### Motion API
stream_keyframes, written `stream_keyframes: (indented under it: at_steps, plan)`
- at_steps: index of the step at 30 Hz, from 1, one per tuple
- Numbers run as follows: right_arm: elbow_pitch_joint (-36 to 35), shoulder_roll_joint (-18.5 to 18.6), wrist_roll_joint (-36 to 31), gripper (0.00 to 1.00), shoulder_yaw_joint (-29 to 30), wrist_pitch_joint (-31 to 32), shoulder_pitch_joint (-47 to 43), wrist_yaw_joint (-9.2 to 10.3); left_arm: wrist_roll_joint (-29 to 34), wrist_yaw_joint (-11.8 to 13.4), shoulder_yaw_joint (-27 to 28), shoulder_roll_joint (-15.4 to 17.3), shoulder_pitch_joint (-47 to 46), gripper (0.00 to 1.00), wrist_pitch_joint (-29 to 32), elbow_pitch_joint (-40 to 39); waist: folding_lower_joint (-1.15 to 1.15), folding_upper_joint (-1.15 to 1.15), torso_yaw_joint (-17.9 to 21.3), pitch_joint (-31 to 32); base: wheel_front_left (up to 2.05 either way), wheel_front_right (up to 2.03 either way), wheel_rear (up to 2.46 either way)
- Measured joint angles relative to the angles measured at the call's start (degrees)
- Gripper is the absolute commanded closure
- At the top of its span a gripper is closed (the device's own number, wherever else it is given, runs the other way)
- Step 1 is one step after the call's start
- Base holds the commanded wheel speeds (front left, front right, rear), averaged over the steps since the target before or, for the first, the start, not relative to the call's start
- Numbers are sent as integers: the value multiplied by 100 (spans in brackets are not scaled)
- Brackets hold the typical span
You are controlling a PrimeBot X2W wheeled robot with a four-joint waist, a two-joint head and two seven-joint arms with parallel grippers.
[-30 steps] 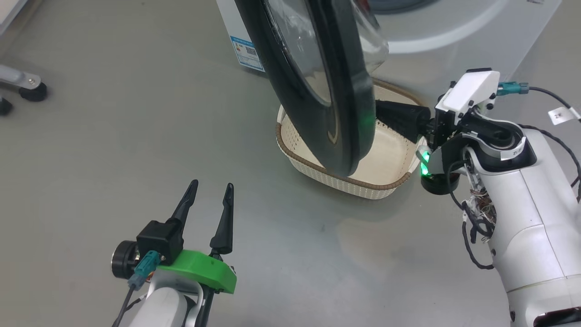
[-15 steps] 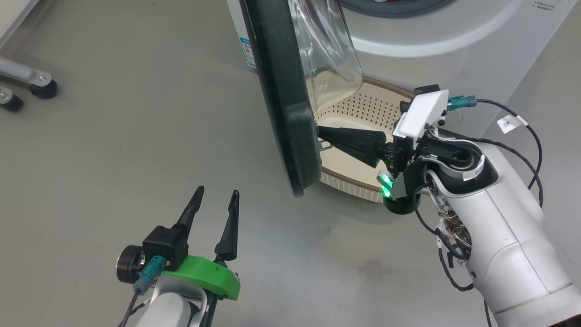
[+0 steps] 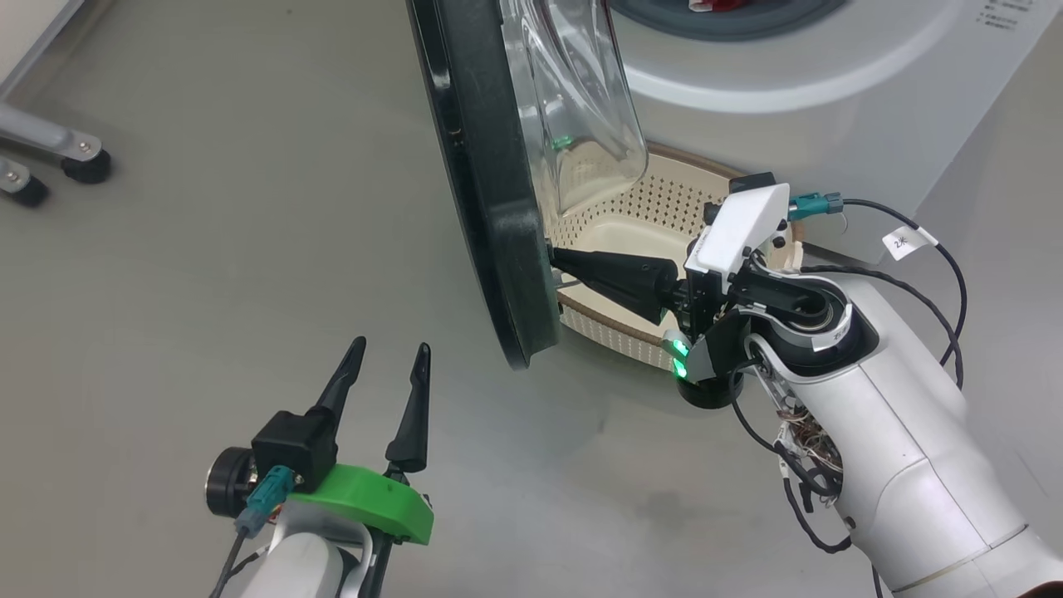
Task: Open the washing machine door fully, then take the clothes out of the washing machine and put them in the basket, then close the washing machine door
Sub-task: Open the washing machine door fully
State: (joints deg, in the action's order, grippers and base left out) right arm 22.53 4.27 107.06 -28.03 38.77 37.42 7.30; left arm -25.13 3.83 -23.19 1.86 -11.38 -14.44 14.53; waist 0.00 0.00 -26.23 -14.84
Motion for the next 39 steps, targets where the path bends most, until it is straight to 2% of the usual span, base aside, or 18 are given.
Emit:
stream_keyframes:
  at_steps: [12,15,19,23,27,31,35,39]
  plan:
    - [25,26,-350,100,-25,-445,-360,-19,210,42,456,2,95,0,0,91,0,0,373,393,0,0,0]
    - [9,221,-677,100,-69,-647,-526,-197,271,43,621,4,187,0,0,141,0,0,501,528,0,0,0]
    - [-110,647,-1373,100,-192,-1081,-705,-558,357,41,787,100,250,0,0,152,0,0,693,717,0,0,0]
    - [-328,1054,-2368,100,-465,-1645,-851,-959,368,38,972,202,397,0,0,157,0,0,912,902,0,0,0]
    - [-486,1336,-3147,100,-606,-2280,-1083,-1139,406,34,1095,237,593,0,0,156,0,0,1158,1075,0,0,0]
    - [-643,1585,-4039,100,-820,-2919,-1265,-1177,468,-15,1196,288,766,0,0,141,0,0,1423,1224,0,0,0]
    - [-778,1613,-4415,100,-780,-3577,-1499,-1169,508,-31,1334,318,945,0,0,90,0,0,1694,1354,0,0,0]
    - [-835,1807,-4951,100,-762,-4179,-1783,-1053,519,-66,1419,332,1044,0,0,24,0,0,1954,1468,0,0,0]
